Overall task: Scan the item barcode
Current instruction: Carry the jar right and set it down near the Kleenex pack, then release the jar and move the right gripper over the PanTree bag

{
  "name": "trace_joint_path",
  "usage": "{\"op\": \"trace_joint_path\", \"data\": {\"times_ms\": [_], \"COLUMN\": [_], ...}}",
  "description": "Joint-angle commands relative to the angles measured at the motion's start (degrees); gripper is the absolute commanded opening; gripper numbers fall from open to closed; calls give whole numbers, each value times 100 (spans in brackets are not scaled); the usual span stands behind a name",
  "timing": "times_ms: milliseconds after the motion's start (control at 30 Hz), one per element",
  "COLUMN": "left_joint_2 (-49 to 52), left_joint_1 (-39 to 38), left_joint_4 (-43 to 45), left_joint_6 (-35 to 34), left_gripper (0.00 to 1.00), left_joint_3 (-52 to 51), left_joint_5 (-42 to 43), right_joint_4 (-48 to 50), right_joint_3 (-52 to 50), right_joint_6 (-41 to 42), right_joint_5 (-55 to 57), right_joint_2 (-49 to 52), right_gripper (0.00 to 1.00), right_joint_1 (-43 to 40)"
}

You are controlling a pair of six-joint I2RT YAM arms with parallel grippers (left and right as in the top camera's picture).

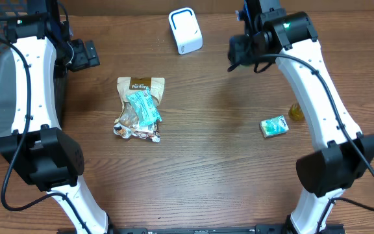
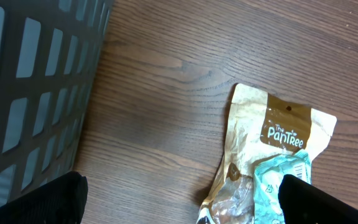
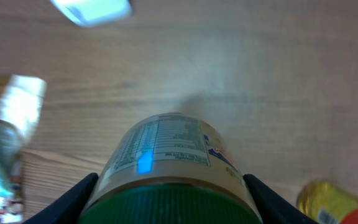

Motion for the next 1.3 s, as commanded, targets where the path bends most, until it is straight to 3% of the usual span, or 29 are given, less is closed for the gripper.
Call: {"op": "trace_joint_path", "data": {"times_ms": [0,400,700,933,1033,1267], "left_joint_2": [4,4,4,4,4,4], "left_joint_1": [11,9,11,9,9,11], "left_joint_4": [0,0,0,0,0,0], "left_joint_6": [109,109,109,109,109,109], "left_gripper": [99,99,100,100,100,99], "left_joint_3": [114,114,114,114,114,114], "left_joint_5": [22,22,22,22,22,20], "right_joint_4": [-9,1021,1707,1781,1779,1478], "right_joint_3": [-302,-2295,-3027,-3161,-3161,-2612], "right_joint_6": [186,181,177,177,177,175], "right_joint_5": [50,48,275,354,354,356], "right_joint_2": [120,170,179,179,179,177], "right_gripper": [7,8,21,55,76,97], "right_joint_1": [-188,-782,-791,-791,-791,-791]}}
